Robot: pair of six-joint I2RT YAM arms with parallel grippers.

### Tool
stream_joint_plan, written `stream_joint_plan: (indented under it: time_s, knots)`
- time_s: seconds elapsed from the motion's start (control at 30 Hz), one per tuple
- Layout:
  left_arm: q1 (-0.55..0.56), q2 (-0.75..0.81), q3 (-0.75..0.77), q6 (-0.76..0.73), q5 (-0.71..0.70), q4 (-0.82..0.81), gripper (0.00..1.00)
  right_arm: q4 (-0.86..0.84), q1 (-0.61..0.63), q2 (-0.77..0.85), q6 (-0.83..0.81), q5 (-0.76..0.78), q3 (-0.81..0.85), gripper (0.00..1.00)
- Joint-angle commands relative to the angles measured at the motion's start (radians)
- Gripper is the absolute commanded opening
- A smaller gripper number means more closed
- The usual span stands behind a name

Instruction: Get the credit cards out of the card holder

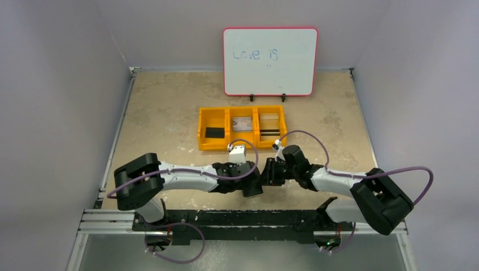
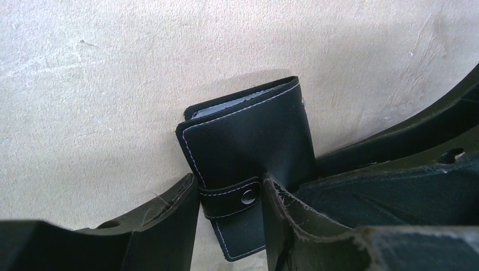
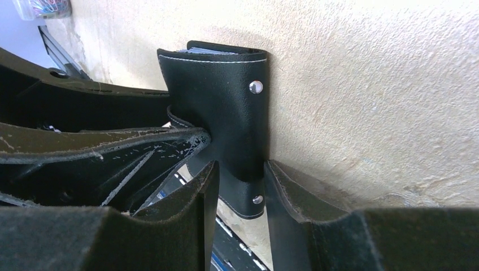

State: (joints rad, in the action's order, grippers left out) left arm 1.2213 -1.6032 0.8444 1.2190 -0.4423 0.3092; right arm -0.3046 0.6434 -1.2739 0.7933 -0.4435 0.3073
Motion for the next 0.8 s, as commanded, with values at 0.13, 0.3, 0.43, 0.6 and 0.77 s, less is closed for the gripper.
stream_joint_plan:
  time_s: [0.13,0.3,0.43,0.6,0.77]
  knots:
    - [0.029,-0.024,0.038,-0.008,-0.086,0.069,0.22,0.078,0.015,-0.019,-0.009,0.087,0.033,0.38]
    - [0.035,-0.021,0.039,-0.006,-0.104,0.079,0.26,0.107,0.016,-0.021,-0.005,0.117,0.039,0.35]
    - [0.035,-0.022,0.042,-0.005,-0.113,0.09,0.39,0.134,0.02,-0.043,-0.011,0.142,0.05,0.32]
    - [0.036,-0.028,0.049,0.005,-0.123,0.116,0.5,0.178,0.034,-0.035,-0.003,0.207,0.062,0.32]
    - [0.039,-0.032,0.049,0.006,-0.128,0.127,0.47,0.183,0.046,-0.051,-0.002,0.216,0.073,0.32]
